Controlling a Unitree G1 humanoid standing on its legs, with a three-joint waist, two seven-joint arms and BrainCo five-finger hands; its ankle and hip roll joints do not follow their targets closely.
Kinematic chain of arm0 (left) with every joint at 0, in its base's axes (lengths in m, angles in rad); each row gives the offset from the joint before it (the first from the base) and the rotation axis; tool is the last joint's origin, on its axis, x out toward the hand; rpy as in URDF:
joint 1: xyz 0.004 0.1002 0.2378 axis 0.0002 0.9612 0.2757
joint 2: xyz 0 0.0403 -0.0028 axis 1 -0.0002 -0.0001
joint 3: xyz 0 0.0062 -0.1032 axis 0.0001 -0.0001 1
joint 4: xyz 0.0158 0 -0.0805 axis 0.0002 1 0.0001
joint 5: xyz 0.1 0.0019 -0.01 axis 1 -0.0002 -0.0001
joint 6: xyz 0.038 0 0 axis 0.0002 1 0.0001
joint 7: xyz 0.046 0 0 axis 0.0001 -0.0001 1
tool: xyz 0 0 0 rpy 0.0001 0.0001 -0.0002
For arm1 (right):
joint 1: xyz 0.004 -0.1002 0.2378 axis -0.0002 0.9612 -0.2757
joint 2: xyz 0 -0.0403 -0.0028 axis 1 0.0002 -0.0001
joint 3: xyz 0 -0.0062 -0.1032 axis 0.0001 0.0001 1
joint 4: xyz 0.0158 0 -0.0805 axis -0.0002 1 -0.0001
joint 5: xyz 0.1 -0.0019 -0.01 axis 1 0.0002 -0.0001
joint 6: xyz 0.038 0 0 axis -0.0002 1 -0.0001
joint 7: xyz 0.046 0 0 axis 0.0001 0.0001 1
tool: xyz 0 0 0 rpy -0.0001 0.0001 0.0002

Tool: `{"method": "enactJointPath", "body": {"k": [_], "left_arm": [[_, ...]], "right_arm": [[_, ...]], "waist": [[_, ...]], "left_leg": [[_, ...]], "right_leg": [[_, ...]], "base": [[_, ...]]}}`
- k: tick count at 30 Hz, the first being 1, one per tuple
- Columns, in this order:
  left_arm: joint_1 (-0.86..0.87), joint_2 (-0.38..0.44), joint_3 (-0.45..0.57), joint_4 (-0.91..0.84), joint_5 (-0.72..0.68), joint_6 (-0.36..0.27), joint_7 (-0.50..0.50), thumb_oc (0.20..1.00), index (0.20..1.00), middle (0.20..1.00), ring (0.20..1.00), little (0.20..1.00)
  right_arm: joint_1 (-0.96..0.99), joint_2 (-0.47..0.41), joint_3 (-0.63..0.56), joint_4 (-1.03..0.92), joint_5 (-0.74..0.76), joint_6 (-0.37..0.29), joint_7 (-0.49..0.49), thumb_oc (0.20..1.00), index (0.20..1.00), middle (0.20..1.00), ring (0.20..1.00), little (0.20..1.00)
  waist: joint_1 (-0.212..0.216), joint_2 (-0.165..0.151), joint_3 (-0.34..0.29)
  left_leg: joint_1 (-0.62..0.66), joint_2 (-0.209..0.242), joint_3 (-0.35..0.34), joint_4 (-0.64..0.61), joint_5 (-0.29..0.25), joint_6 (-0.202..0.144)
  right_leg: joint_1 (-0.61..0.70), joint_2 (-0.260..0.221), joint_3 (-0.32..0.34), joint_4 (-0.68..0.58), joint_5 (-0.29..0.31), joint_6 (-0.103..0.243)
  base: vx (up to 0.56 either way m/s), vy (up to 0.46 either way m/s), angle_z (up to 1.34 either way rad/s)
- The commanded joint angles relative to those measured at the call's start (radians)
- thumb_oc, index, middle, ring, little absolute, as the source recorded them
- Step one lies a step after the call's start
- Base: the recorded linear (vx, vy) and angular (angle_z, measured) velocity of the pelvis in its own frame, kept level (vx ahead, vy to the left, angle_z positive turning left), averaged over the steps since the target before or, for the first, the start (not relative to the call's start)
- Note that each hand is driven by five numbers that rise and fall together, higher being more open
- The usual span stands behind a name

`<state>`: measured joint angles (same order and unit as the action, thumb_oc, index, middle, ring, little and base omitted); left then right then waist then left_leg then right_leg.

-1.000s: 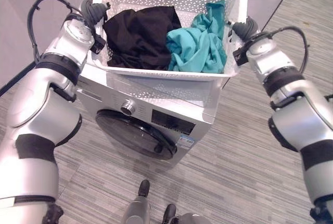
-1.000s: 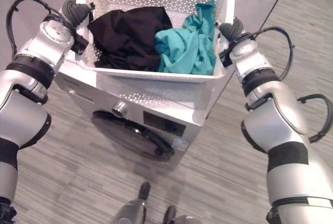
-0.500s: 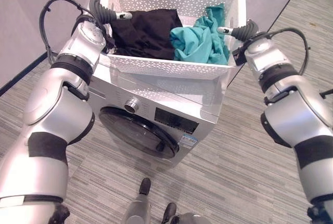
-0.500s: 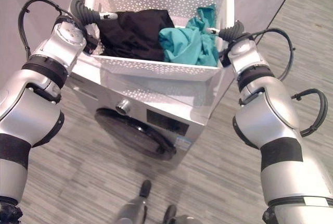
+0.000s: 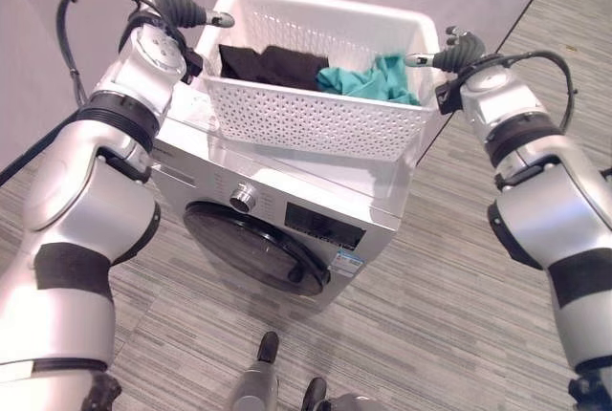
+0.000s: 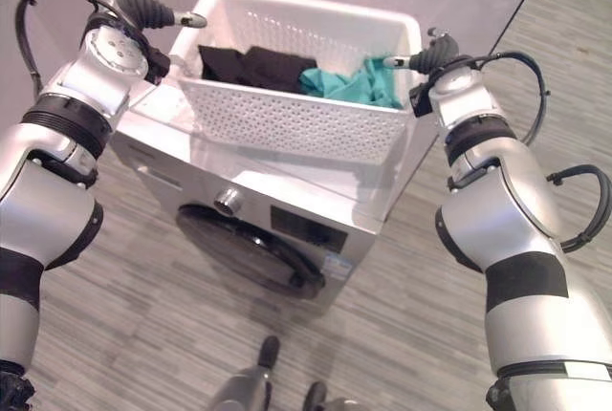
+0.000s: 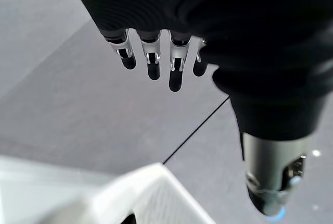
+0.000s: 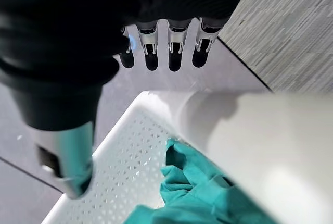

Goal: Grab the laundry basket,head to the washer,open it,put in the laundry and shut it.

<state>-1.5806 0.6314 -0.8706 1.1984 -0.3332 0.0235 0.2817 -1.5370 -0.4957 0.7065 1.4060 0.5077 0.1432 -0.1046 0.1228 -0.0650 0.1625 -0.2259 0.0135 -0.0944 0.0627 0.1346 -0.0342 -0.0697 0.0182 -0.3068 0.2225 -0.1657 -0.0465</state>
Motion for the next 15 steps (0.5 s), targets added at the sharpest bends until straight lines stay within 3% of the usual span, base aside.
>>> {"method": "enactJointPath", "body": {"k": [1, 10, 11, 13, 14, 15], "left_arm": [[-0.162, 0.075, 0.023, 0.026, 0.037, -0.065, 0.074, 1.000, 1.000, 1.000, 1.000, 1.000], [-0.139, 0.163, 0.056, -0.033, 0.017, -0.093, 0.112, 1.000, 1.000, 1.000, 1.000, 1.000], [-0.076, 0.262, 0.115, -0.154, 0.000, -0.116, 0.127, 1.000, 1.000, 1.000, 1.000, 1.000], [0.017, 0.362, 0.178, -0.288, 0.018, -0.130, 0.135, 1.000, 1.000, 1.000, 1.000, 1.000], [0.028, 0.364, 0.187, -0.297, 0.021, -0.127, 0.137, 1.000, 1.000, 1.000, 1.000, 1.000], [0.144, 0.450, 0.272, -0.441, 0.030, -0.145, 0.129, 1.000, 1.000, 1.000, 1.000, 1.000]], "right_arm": [[-0.102, -0.070, 0.006, -0.024, 0.076, -0.094, -0.057, 1.000, 1.000, 1.000, 1.000, 1.000], [-0.125, -0.130, -0.025, -0.130, 0.195, -0.164, -0.097, 1.000, 1.000, 1.000, 1.000, 1.000], [-0.091, -0.202, -0.059, -0.250, 0.211, -0.209, -0.121, 1.000, 1.000, 1.000, 1.000, 1.000], [-0.024, -0.283, -0.090, -0.364, 0.173, -0.229, -0.142, 1.000, 1.000, 1.000, 1.000, 1.000], [-0.019, -0.283, -0.091, -0.370, 0.171, -0.227, -0.145, 1.000, 1.000, 1.000, 1.000, 1.000], [0.068, -0.373, -0.152, -0.499, 0.140, -0.250, -0.153, 1.000, 1.000, 1.000, 1.000, 1.000]], "waist": [[-0.003, -0.017, 0.039], [-0.012, -0.012, 0.003], [-0.014, -0.010, -0.002], [-0.013, -0.009, 0.000], [-0.015, -0.007, -0.004], [-0.011, -0.012, 0.006]], "left_leg": [[0.103, 0.031, 0.046, 0.050, -0.194, 0.013], [0.135, 0.036, 0.046, 0.042, -0.202, 0.006], [0.143, 0.039, 0.045, 0.037, -0.200, 0.001], [0.152, 0.046, 0.041, 0.038, -0.201, -0.006], [0.149, 0.044, 0.040, 0.036, -0.195, -0.005], [0.146, 0.051, 0.035, 0.040, -0.188, -0.012]], "right_leg": [[0.076, -0.112, 0.047, -0.166, 0.055, 0.132], [0.102, -0.111, 0.050, -0.173, 0.046, 0.129], [0.108, -0.104, 0.057, -0.178, 0.042, 0.122], [0.120, -0.093, 0.066, -0.182, 0.032, 0.113], [0.118, -0.094, 0.065, -0.185, 0.036, 0.113], [0.123, -0.083, 0.070, -0.190, 0.031, 0.103]], "base": [[0.05, 0.004, -0.02], [0.05, -0.023, -0.05], [0.02, -0.102, 0.06], [0.01, -0.110, 0.01], [-0.03, -0.125, 0.02], [-0.03, -0.086, 0.10]]}}
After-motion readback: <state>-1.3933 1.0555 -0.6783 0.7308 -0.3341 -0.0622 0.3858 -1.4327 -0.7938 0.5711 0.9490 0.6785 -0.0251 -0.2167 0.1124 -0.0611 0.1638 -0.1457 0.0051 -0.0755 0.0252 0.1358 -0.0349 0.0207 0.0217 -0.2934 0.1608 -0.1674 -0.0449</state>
